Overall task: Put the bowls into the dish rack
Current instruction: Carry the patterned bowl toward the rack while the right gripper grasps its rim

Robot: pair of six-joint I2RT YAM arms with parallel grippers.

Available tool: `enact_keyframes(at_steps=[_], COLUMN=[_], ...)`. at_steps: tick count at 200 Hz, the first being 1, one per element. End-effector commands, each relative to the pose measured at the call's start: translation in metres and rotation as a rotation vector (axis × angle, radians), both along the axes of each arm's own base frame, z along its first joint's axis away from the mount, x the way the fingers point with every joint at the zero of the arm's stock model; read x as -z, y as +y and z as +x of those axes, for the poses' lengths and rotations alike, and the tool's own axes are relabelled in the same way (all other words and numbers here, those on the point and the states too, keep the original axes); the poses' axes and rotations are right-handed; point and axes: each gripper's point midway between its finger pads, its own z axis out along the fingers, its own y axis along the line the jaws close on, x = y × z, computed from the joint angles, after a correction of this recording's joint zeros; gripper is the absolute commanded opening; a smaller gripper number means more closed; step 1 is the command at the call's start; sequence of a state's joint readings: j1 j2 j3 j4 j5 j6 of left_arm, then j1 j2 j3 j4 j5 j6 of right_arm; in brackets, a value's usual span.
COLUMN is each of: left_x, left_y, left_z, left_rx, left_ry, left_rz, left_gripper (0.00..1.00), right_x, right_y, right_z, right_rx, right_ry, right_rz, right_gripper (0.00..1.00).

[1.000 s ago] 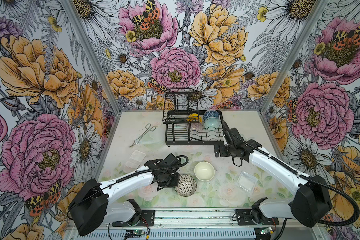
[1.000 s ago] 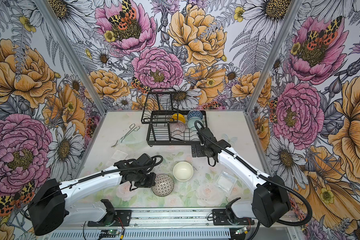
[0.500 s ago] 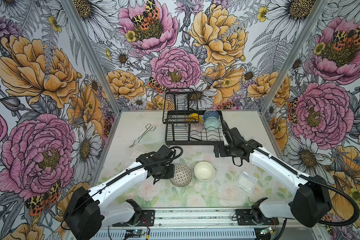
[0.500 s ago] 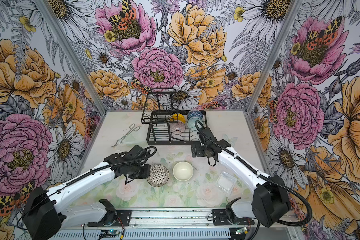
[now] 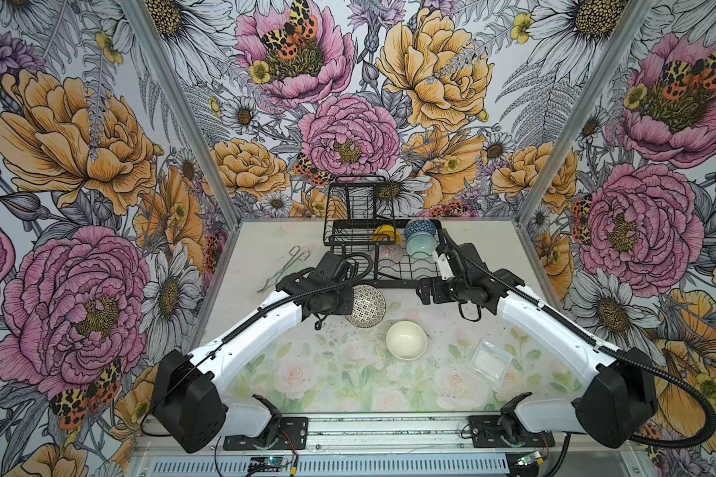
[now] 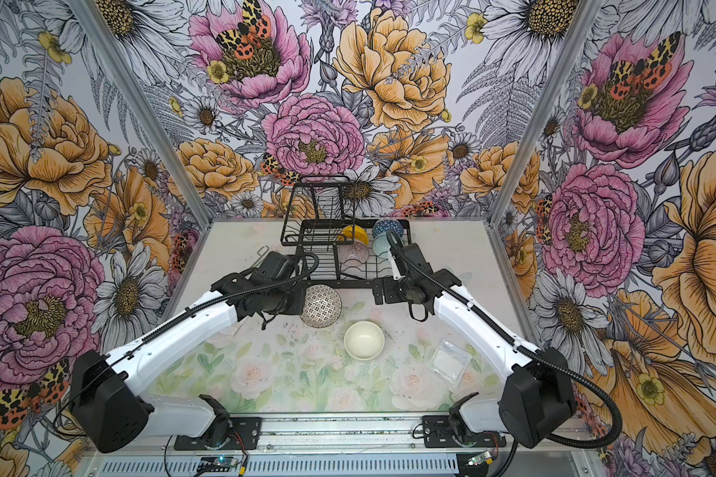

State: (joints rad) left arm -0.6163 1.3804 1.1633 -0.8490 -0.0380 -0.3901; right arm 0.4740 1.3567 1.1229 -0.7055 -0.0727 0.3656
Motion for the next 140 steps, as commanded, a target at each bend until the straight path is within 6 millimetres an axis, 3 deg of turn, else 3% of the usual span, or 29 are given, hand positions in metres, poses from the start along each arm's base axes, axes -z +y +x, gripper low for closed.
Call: enact_keyframes(at_steps=[1,53,96,140], left_x=[-0.028,-0.038,-0.046,-0.052], left_y=[-0.019,-0.051,-0.077,-0.092], left_z=[0.034,0.062,0.076,0.081], left_rx=[0.034,0.099,0.152,0.182], left_ry=[-0.130,-0.183,-0.204,-0.221], left_rz=[-0.050,-0.109,-0.145,-0.172], left_gripper=[0.00,0.00,0.00,0.00], right_x=[-0.016,-0.028,-0.029,-0.019], right_y=[0.015,0.035,0.043,0.048], right_z=[0.005,0.013,0.023,0.033], right_rx=[-0.042,-0.071,-0.067,-0.053], right_ry=[-0.033,-0.058,-0.062,-0.053], right_rz=[0.048,0.137,0.157,0.168], right_gripper=[0.99,0.98,0.90,0.66])
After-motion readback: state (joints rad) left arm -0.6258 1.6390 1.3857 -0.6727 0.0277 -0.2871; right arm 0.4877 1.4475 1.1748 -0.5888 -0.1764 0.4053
